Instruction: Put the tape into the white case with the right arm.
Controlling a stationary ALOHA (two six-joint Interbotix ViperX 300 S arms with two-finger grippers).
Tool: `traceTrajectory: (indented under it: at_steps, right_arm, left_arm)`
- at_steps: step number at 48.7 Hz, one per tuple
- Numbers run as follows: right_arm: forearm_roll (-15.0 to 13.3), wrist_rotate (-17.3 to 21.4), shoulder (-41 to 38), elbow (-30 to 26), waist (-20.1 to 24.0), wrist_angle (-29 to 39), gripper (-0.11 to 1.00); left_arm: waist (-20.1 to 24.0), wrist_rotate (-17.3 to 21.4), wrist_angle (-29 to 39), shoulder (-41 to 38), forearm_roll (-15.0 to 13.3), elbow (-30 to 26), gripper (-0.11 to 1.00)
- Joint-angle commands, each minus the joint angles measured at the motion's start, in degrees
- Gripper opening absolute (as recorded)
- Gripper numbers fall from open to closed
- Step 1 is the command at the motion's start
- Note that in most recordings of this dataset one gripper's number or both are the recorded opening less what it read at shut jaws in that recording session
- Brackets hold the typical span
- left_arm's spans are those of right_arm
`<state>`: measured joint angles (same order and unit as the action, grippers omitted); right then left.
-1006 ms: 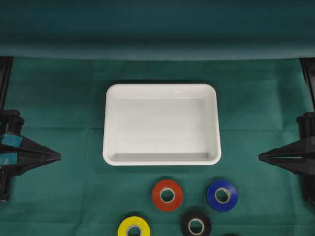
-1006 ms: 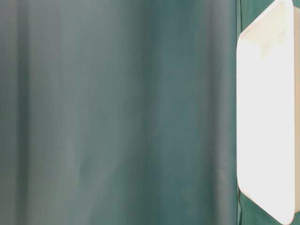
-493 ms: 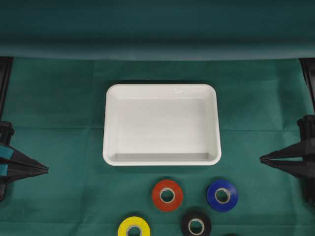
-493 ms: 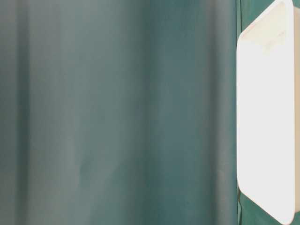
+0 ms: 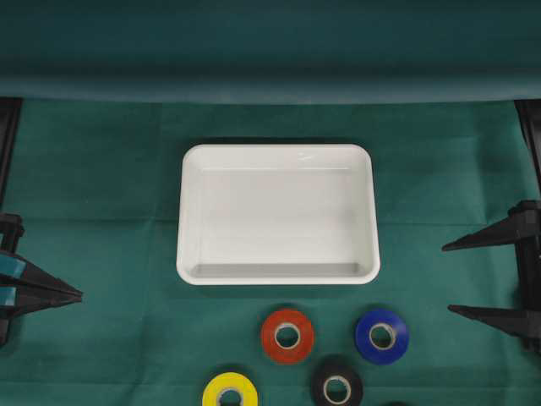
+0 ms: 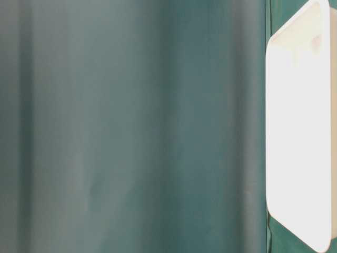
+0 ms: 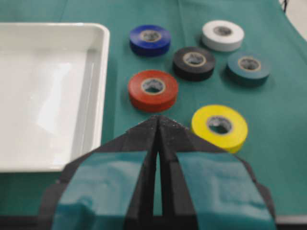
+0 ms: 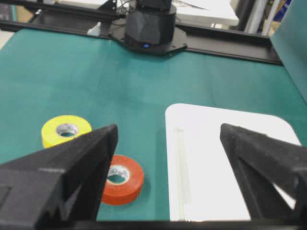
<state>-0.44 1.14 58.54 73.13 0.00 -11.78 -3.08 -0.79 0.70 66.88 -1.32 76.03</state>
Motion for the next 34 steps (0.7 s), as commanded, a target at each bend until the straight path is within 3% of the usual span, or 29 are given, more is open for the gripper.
traceTrajectory:
  at_steps: [1, 20, 34]
  right_arm:
    - [-0.09, 0.09, -0.44, -0.35, 0.0, 0.97, 0.84]
    - [0.0, 3.69, -4.66, -2.72, 0.0, 18.63, 0.84]
    - [-0.44, 4.13, -6.15, -3.43, 0.26, 20.65, 0.84]
  left_arm:
    - [-0.18, -0.09, 0.44, -0.26, 0.0, -0.09, 0.0]
    - [-0.18, -2.64, 6.94, 0.53, -0.09, 0.26, 0.0]
    - [-0.09, -3.25, 7.82, 1.05, -0.09, 0.79, 0.0]
